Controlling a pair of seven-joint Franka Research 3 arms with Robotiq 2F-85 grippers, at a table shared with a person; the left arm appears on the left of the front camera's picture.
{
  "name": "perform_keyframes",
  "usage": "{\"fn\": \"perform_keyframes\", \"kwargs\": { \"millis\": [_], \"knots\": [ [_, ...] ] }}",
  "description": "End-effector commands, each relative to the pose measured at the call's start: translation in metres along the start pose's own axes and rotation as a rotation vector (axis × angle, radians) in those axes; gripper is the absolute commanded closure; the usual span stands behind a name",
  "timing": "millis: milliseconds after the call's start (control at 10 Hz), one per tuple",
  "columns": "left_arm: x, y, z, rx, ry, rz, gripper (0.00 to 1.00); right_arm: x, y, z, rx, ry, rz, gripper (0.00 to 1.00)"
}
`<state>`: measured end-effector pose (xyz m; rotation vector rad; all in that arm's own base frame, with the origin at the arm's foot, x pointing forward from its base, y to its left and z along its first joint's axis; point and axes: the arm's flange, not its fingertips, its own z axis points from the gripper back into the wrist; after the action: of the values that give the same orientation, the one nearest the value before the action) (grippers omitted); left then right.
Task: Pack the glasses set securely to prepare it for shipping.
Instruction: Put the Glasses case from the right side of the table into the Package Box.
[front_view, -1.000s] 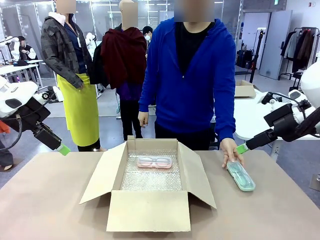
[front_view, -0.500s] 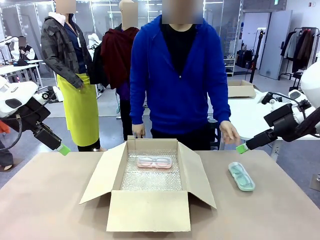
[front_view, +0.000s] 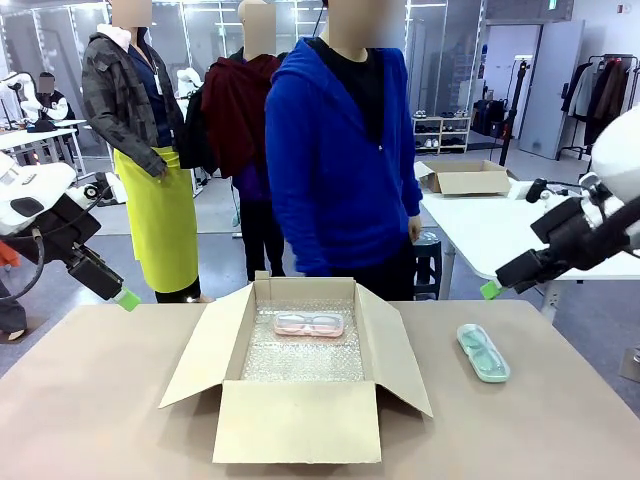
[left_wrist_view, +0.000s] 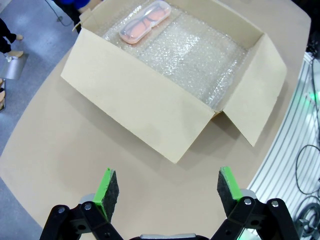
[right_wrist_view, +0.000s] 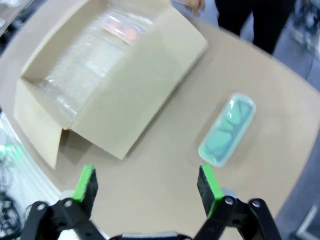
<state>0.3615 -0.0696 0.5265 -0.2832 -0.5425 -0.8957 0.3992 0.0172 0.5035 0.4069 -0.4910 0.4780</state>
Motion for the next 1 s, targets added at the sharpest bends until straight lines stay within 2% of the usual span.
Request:
{"fn": "perform_keyframes", "kwargs": {
  "millis": [0,100,200,500,800,900],
  "knots": [
    [-0.002,0.002,0.002,-0.023,-0.017,-0.013,0.0,0.046,0.0,0.005,-0.023,0.161,-0.157,0.0],
    [-0.002,0.002,0.002,-0.023,-0.017,-0.013,0.0,0.064,-0.017,-0.013,-0.123,0.23,-0.224,0.0],
    [-0.002,0.002,0.002,-0.023,-0.017,-0.013,0.0,0.072,-0.034,-0.032,-0.152,0.29,-0.289,0.0],
    [-0.002,0.002,0.002,-0.023,-0.017,-0.013,0.0,0.086,-0.07,-0.085,-0.197,0.334,-0.413,0.0],
    [-0.002,0.002,0.002,-0.023,-0.017,-0.013,0.0,0.077,-0.095,-0.141,-0.239,0.404,-0.478,0.0],
    [-0.002,0.002,0.002,-0.023,-0.017,-0.013,0.0,0.075,-0.098,-0.15,-0.235,0.393,-0.495,0.0]
  ]
}}
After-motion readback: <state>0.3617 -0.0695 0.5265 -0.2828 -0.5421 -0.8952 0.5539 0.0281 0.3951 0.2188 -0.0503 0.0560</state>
